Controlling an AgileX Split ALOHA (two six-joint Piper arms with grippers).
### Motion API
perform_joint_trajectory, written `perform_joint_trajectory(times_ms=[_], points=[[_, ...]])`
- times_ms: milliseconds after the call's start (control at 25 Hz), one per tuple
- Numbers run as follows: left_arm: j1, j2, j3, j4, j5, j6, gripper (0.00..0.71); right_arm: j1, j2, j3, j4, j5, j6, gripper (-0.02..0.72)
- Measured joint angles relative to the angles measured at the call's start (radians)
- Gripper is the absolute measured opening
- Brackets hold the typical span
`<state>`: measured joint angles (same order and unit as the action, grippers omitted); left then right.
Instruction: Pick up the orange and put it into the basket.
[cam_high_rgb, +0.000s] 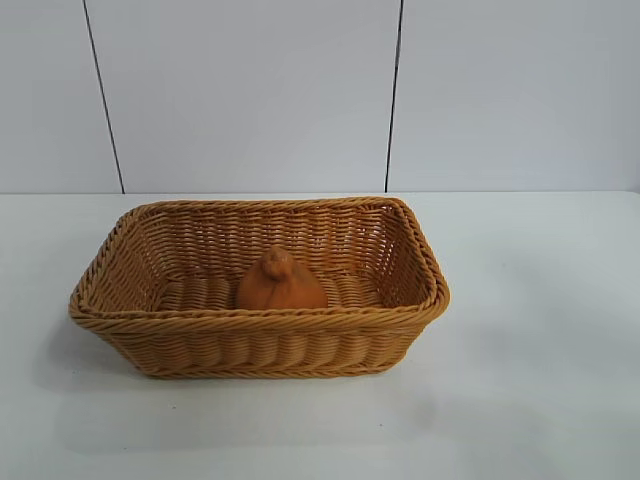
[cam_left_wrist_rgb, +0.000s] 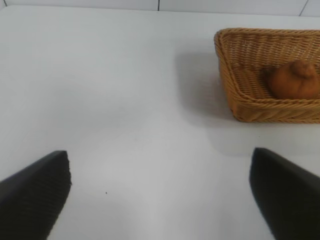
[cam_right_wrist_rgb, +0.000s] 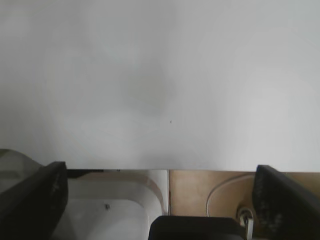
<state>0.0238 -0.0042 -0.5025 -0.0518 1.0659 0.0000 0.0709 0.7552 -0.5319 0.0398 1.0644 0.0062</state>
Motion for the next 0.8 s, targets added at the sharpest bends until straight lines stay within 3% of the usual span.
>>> perform_joint_trajectory(times_ms=[520,800], points=[[0.000,0.000,0.000,0.000,0.000,0.000,0.693,0.000,-0.661,0.042,0.012,-0.044,0.000,0.694],[0.000,0.000,0.000,0.000,0.000,0.000,0.693,0.000,-0.761,0.042,0.015,-0.043,0.000,0.694]])
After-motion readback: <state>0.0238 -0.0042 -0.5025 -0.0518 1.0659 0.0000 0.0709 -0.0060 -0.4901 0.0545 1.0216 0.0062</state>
